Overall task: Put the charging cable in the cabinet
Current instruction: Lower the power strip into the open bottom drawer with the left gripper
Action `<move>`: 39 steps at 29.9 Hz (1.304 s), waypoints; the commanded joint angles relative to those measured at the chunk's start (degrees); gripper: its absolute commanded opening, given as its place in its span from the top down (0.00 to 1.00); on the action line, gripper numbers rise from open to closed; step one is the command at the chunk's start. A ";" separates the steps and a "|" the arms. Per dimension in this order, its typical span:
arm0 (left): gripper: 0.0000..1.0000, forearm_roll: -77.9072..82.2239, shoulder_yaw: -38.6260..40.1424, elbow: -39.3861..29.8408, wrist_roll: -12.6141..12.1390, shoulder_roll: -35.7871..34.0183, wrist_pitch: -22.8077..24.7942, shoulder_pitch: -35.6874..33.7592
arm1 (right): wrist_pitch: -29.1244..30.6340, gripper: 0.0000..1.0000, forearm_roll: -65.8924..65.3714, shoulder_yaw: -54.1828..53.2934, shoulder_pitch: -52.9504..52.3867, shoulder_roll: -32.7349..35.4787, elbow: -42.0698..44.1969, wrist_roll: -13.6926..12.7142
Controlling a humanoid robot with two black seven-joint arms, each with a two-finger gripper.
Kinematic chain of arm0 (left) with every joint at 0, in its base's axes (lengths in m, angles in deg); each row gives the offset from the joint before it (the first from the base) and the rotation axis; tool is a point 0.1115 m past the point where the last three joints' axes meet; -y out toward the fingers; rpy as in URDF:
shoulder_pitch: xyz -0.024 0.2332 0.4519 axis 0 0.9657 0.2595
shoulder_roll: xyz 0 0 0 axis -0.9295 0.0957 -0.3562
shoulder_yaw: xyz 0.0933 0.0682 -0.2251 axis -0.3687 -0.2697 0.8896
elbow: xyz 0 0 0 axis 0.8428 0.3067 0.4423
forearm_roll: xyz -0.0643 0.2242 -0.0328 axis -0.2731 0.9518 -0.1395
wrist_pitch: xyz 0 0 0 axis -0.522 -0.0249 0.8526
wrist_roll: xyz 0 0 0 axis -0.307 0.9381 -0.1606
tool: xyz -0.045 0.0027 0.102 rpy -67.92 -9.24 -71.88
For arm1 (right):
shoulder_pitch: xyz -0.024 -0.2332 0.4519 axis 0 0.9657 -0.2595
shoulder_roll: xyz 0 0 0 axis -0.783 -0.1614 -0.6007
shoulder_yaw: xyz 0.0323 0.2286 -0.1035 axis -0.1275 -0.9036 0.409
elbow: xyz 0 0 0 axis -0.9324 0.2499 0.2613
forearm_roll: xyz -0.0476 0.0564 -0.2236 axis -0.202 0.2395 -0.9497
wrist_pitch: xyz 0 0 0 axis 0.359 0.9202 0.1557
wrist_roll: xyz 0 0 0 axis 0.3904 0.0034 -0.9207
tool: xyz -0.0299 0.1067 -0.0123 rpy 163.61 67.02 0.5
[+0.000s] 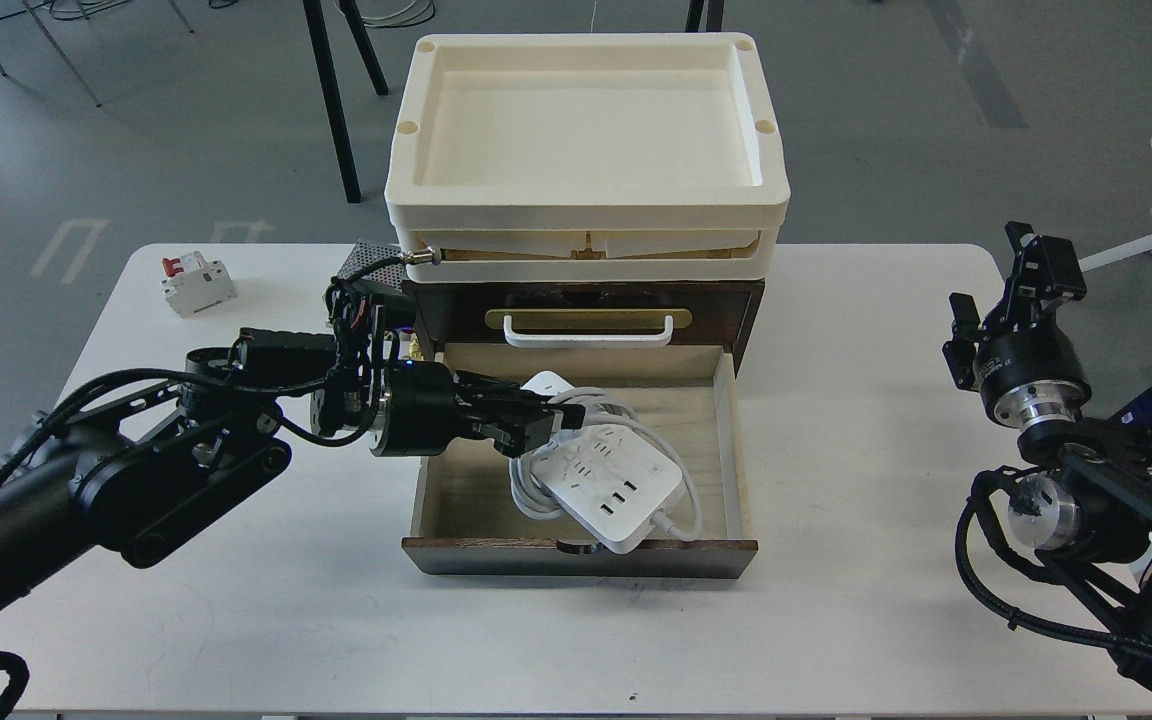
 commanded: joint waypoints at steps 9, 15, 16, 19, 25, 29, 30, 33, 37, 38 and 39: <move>0.95 -0.01 2.24 8.85 0.01 4.91 -1.33 0.21 | -0.07 0.01 -0.07 0.00 -0.07 0.06 0.02 0.00; 0.94 -0.01 1.63 10.79 0.01 6.41 -3.18 0.21 | -0.07 0.01 0.02 0.00 -0.07 0.06 0.02 0.00; 0.94 -0.01 1.54 10.70 0.01 6.41 -3.19 0.29 | -0.07 0.01 0.02 0.00 -0.07 -0.03 0.02 0.00; 0.93 -0.01 1.54 10.79 0.01 6.67 -3.45 1.08 | -0.07 0.01 -0.07 0.00 -0.07 0.06 0.02 0.00; 0.87 0.07 1.19 10.97 0.01 6.76 -5.73 3.10 | -0.07 0.01 0.02 0.00 -0.07 0.06 0.02 0.00; 0.82 -0.01 1.27 11.84 0.01 7.55 -5.82 3.11 | 0.02 0.01 -0.07 0.00 -0.07 0.06 0.02 0.00; 0.79 -0.10 1.36 11.85 0.01 7.64 -5.82 3.11 | 0.02 0.01 -0.07 0.00 -0.07 0.06 0.02 0.00; 0.73 -1.32 1.19 11.93 0.01 7.64 -6.43 3.20 | 0.02 0.01 -0.07 0.00 -0.07 -0.03 0.02 0.00; 0.56 -4.31 1.10 12.02 0.01 7.55 -6.96 3.28 | -0.07 0.01 0.02 0.00 -0.07 0.06 0.02 0.00; 0.55 -4.67 1.10 12.02 0.01 7.64 -6.96 3.28 | 0.02 0.01 -0.07 0.00 -0.07 0.06 0.02 0.00; 0.55 -4.58 1.10 12.02 0.01 7.55 -6.96 3.28 | -0.07 0.01 0.02 0.00 -0.07 0.06 0.02 0.00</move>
